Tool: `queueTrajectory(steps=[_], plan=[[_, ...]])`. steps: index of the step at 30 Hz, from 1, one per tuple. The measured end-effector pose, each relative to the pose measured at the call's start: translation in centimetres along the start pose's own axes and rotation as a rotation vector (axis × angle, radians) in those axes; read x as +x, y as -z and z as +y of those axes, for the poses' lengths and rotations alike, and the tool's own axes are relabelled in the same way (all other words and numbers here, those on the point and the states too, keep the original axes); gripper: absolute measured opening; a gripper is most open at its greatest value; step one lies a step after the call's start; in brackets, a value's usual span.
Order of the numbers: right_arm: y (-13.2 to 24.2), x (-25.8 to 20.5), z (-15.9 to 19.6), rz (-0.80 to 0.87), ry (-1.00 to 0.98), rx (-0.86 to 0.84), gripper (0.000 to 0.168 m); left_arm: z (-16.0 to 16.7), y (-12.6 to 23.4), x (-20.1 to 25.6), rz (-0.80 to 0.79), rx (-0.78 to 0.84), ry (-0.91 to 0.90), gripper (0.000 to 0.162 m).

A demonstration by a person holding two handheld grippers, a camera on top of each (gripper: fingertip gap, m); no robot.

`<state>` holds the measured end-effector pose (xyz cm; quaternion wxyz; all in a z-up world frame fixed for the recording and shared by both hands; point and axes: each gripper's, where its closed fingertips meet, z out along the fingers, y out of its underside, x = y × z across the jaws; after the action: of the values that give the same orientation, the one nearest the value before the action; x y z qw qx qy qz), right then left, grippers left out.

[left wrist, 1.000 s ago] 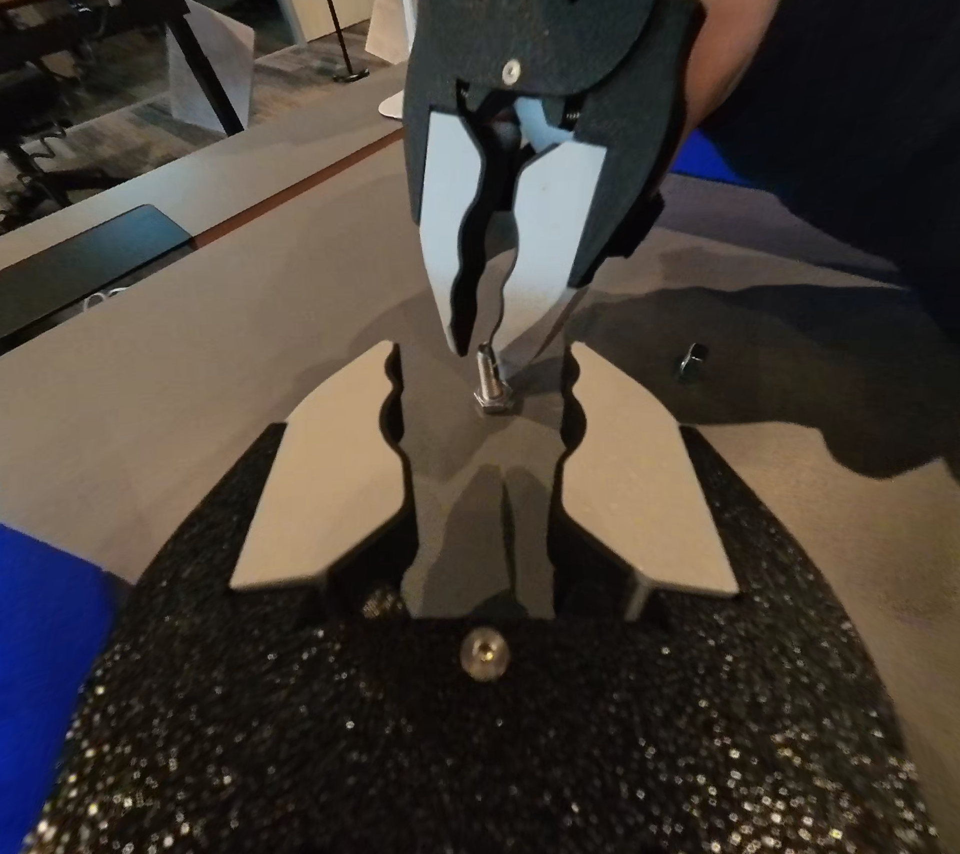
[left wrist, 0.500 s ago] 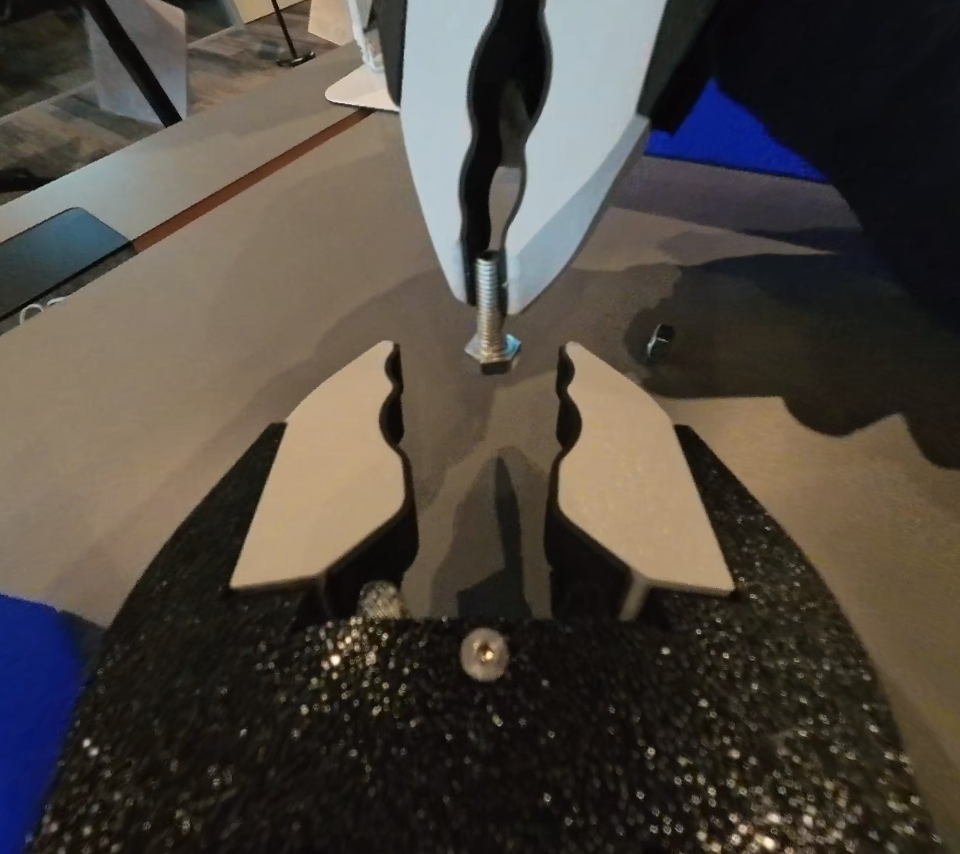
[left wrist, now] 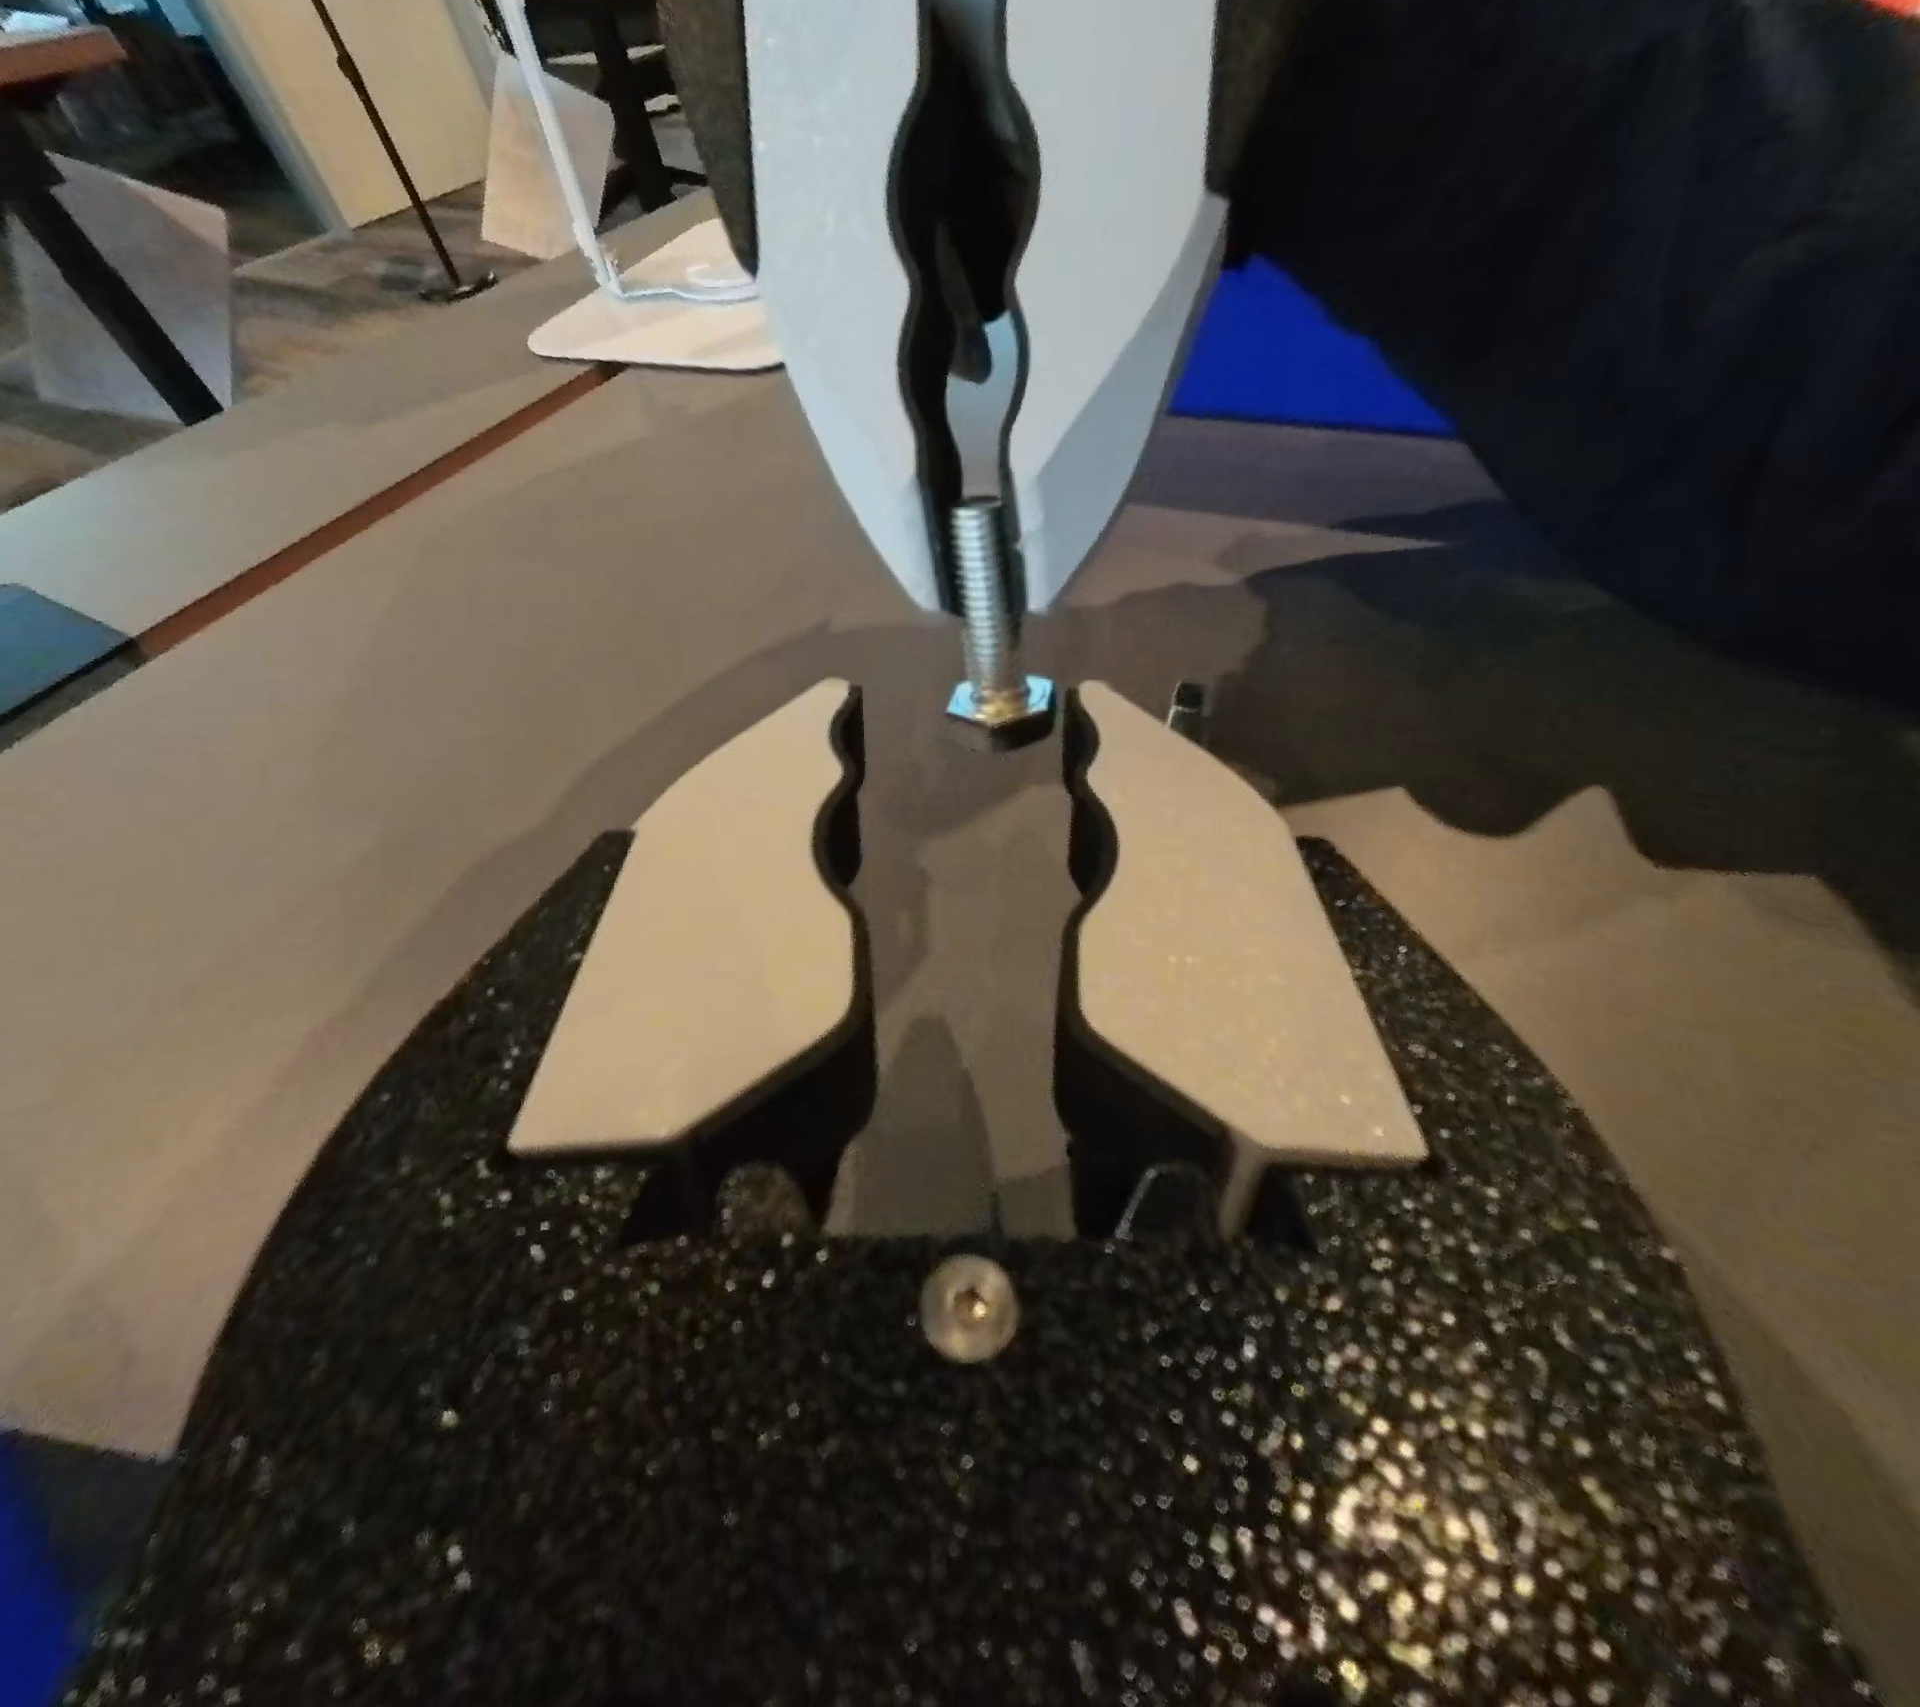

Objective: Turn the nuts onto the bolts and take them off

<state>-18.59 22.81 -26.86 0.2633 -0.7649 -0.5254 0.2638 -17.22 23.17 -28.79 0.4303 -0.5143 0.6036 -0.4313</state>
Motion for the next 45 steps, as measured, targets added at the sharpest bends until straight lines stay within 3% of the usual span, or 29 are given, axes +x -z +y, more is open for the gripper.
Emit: queueTrajectory(steps=[15, 23, 45], plan=[[0.8, -1.3, -0.7, -0.065, 0.014, 0.067, 0.010, -2.0, 0.8, 0.8, 0.071, 0.161, 0.015, 0.037], [0.9, -1.4, -0.9, -0.063, 0.029, 0.071, 0.010, -2.2, 0.9, 1.7, 0.128, 0.174, 0.004, 0.021], [1.3, -1.8, -0.8, -0.059, 0.080, 0.074, 0.010, -2.3, 0.8, 2.5, 0.215, 0.164, 0.105, 0.018]])
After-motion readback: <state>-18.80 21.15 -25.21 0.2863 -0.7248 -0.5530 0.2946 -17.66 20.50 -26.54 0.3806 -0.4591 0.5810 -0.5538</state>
